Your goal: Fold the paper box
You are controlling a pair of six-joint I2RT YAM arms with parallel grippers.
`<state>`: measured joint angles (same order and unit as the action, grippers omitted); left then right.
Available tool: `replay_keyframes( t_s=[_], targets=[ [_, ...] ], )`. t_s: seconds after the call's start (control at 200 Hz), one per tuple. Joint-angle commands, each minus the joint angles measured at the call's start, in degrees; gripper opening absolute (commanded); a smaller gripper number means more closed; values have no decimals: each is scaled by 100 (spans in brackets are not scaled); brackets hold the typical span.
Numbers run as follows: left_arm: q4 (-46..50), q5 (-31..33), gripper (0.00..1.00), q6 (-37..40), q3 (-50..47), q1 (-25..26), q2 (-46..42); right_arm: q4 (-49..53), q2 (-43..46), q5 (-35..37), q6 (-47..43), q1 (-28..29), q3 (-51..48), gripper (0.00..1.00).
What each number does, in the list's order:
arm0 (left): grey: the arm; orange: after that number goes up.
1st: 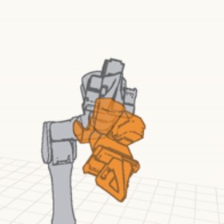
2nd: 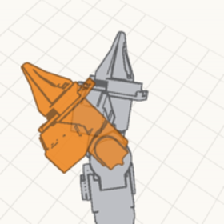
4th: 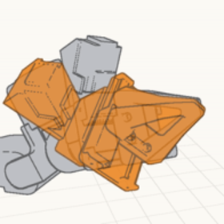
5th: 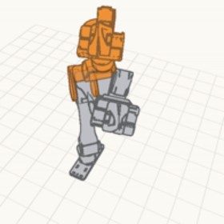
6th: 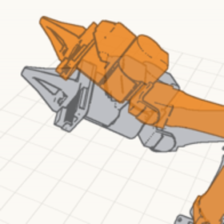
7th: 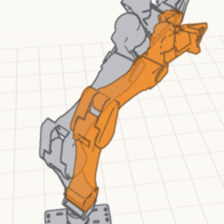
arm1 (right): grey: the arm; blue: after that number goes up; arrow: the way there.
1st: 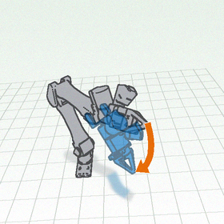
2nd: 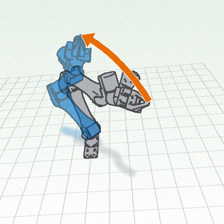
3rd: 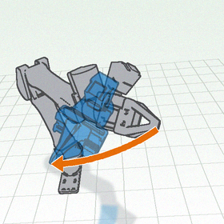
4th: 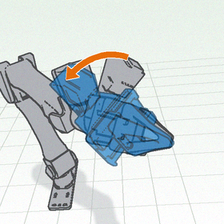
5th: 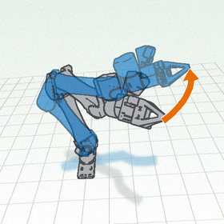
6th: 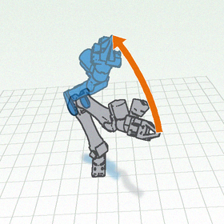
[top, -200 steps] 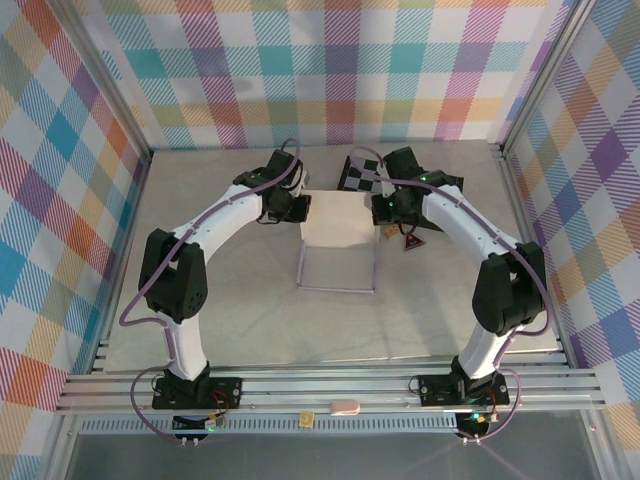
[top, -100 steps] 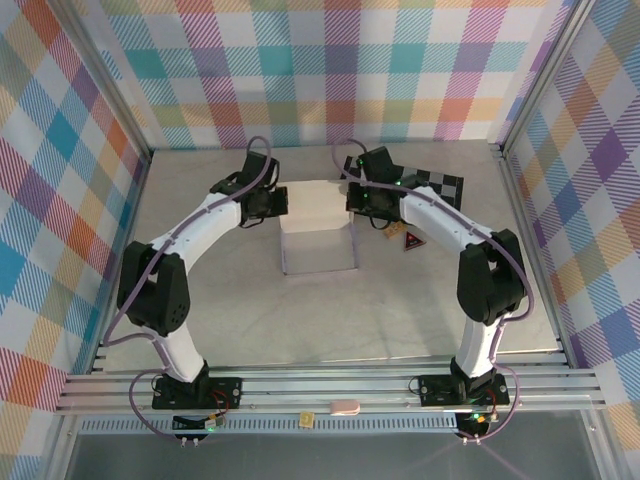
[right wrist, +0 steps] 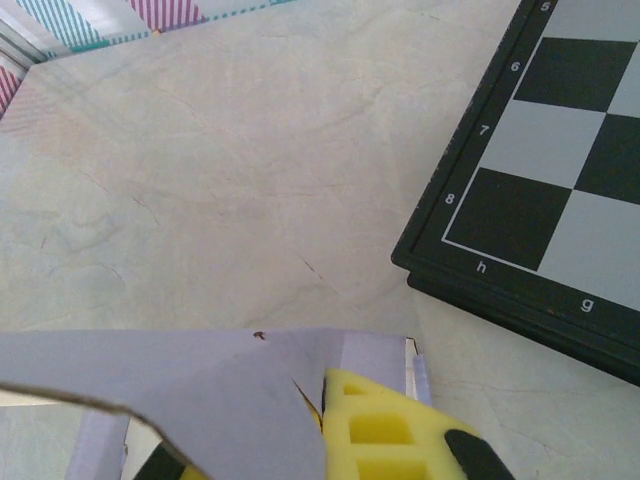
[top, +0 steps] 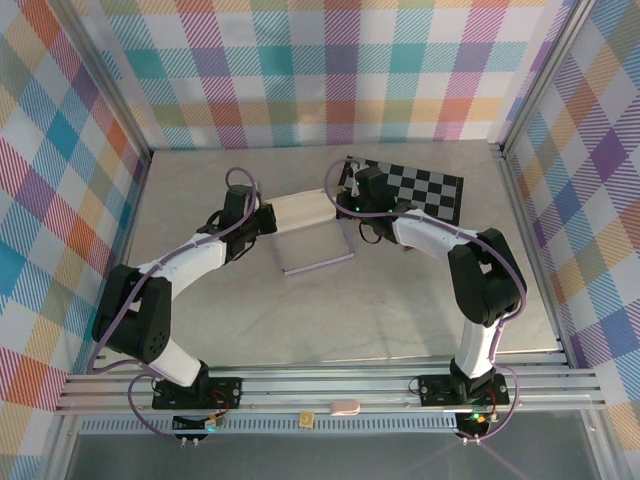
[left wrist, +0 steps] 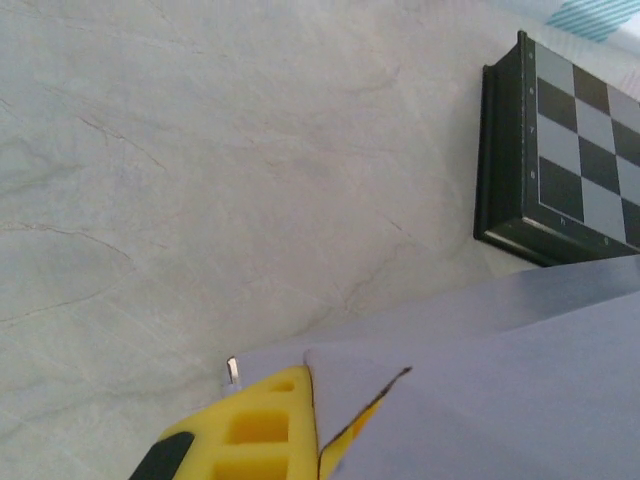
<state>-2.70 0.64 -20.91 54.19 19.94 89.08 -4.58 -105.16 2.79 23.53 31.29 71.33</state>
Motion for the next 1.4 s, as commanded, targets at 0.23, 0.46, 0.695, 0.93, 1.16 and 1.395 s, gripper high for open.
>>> replay_keyframes(
  t_s=[0.23, 0.46, 0.695, 0.93, 1.16, 1.395],
  targets=[
    [675, -131, 0, -920, 1215, -26, 215, -81, 80, -82, -77, 122, 38, 0],
    [847, -113, 0, -1086, 1421, 10, 469, 58, -29, -98, -103, 115, 232, 0],
    [-224, -129, 0, -965, 490, 27, 243, -284, -54, -297, -247, 115, -113, 0],
    [-1421, -409, 0, -865, -412, 157, 56, -345, -15, -610, -404, 123, -443, 0],
    [-1040, -99, 0, -740, -612, 360, 31, 72, 44, -483, -297, 121, -528, 0],
    [-486, 308, 0, -463, -652, 492, 118, 1146, 169, -293, 88, 123, -147, 11]
  ],
)
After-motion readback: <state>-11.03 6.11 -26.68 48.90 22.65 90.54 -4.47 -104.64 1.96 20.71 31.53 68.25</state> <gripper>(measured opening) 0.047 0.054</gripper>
